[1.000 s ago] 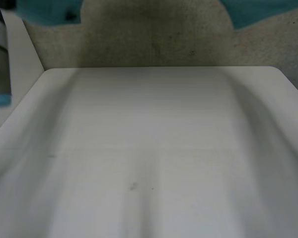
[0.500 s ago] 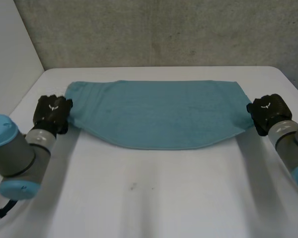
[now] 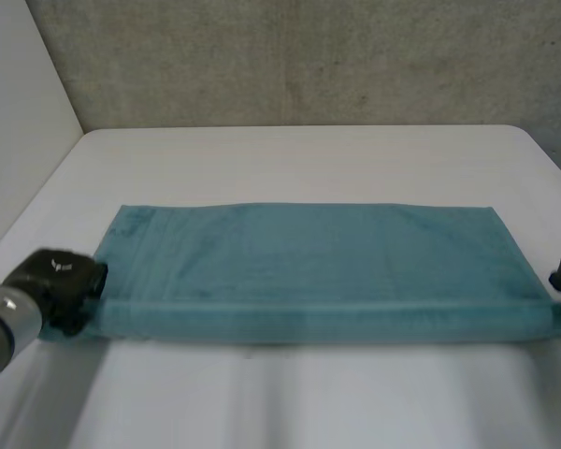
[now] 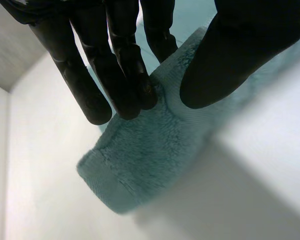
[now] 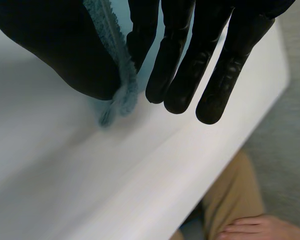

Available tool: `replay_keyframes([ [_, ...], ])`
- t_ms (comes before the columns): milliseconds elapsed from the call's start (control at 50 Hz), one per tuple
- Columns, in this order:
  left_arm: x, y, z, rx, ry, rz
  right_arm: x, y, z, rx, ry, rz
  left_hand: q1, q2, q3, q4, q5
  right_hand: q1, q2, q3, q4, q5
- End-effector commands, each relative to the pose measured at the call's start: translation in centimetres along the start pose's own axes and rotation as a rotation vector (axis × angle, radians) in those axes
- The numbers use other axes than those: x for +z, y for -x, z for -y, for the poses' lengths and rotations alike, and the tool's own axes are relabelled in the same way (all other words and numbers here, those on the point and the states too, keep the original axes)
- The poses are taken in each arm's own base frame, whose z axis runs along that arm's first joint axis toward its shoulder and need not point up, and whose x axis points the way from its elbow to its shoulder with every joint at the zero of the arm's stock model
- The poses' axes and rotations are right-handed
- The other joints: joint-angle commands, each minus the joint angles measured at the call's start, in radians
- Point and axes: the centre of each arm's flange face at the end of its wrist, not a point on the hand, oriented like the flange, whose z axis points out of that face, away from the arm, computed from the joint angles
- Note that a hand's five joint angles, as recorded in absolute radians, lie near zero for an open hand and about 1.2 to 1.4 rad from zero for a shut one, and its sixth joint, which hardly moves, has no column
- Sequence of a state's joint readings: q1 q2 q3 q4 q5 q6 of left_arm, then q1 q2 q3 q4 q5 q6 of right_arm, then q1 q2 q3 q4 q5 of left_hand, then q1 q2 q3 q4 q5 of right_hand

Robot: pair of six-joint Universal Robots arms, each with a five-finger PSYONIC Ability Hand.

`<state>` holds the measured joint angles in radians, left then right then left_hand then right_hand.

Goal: Fold the laundry

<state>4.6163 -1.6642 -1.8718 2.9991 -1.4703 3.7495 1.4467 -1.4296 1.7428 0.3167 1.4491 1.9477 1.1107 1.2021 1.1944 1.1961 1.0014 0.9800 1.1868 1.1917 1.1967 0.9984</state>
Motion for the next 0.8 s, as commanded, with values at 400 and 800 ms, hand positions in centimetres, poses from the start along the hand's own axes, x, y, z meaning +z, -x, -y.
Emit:
replay_keyframes([
  [400, 20.3, -0.2, 6.3, 0.085, -0.492, 0.191, 17.7, -1.4, 7.3, 0.089, -0.283, -0.482, 0.286, 0.194, 0.202, 0.200, 0.220, 0.416, 0.209, 0.205, 0.200, 0.223],
  [800, 16.0, -0.9, 9.9, 0.102, -0.670, 0.246, 12.3, -6.1, 10.9, 0.353, -0.474, -0.649, -0.936, -1.028, -1.020, -1.022, -1.001, -0.805, -1.012, -1.017, -1.022, -0.998],
])
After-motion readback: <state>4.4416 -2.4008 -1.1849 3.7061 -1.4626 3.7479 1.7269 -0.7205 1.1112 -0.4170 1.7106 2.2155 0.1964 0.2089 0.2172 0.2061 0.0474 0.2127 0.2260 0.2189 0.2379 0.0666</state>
